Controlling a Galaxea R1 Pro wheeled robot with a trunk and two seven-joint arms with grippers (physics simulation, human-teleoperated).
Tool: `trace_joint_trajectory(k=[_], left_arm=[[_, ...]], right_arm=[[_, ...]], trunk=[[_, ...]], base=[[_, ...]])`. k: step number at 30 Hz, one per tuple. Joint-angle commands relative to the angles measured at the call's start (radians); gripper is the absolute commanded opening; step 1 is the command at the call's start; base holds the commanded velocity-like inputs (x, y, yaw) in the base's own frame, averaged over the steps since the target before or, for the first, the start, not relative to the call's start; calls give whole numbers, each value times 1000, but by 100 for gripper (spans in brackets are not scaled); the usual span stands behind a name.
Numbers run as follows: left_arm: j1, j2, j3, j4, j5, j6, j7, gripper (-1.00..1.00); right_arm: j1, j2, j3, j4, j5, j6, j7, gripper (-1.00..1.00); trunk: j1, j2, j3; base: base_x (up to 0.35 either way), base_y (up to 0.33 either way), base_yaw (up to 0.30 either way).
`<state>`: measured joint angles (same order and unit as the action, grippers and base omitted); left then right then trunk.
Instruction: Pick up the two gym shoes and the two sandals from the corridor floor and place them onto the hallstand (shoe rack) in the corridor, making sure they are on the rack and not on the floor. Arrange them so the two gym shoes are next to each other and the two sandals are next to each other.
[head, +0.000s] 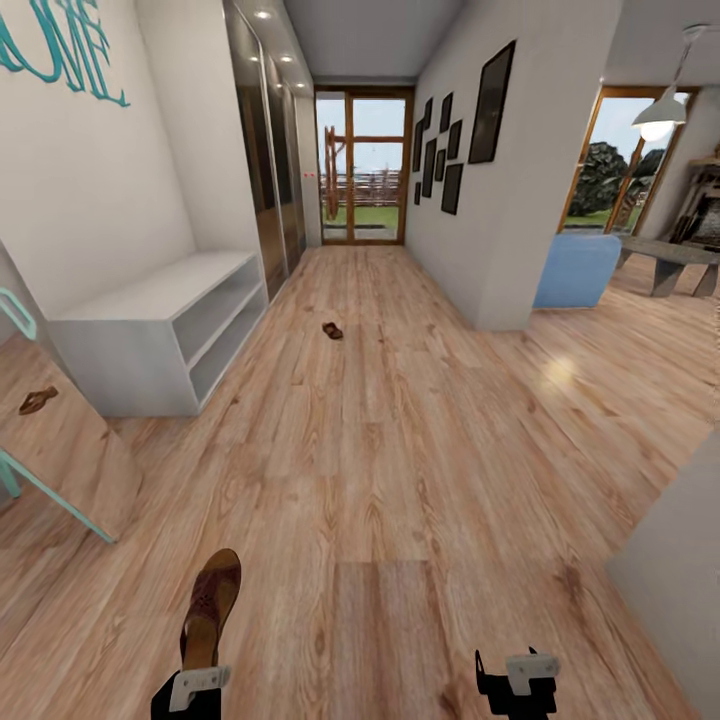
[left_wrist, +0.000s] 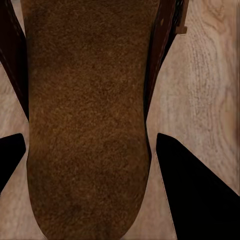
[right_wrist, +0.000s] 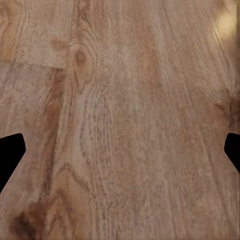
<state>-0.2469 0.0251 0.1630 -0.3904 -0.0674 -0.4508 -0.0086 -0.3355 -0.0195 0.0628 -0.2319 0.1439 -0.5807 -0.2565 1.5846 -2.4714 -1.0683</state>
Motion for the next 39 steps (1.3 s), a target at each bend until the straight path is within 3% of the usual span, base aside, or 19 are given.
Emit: trace_joint_trajectory(k=[1, 11, 19, 39], left_arm=[[0, -1, 6, 1, -9, -3, 0, -100], [6, -3, 7, -1, -8, -4, 1, -100], [10, -4, 7, -11, -9, -5, 1, -100], [11, 2, 15, -1, -9, -5, 4, -100]], right_arm=[[-1, 0, 6, 1, 6, 0, -10, 100], [-1, 1, 8, 25, 6, 0, -9, 100], [-1, 1, 8, 26, 6, 1, -9, 100], [-1, -5, 5, 21, 6, 1, -9, 100]], trunk=[[-4, 7, 4], [-42, 77, 50], [-42, 77, 62], [-42, 77, 93]], base=[[0, 0, -109], [0, 0, -106], [73, 0, -93], [323, 0, -82]])
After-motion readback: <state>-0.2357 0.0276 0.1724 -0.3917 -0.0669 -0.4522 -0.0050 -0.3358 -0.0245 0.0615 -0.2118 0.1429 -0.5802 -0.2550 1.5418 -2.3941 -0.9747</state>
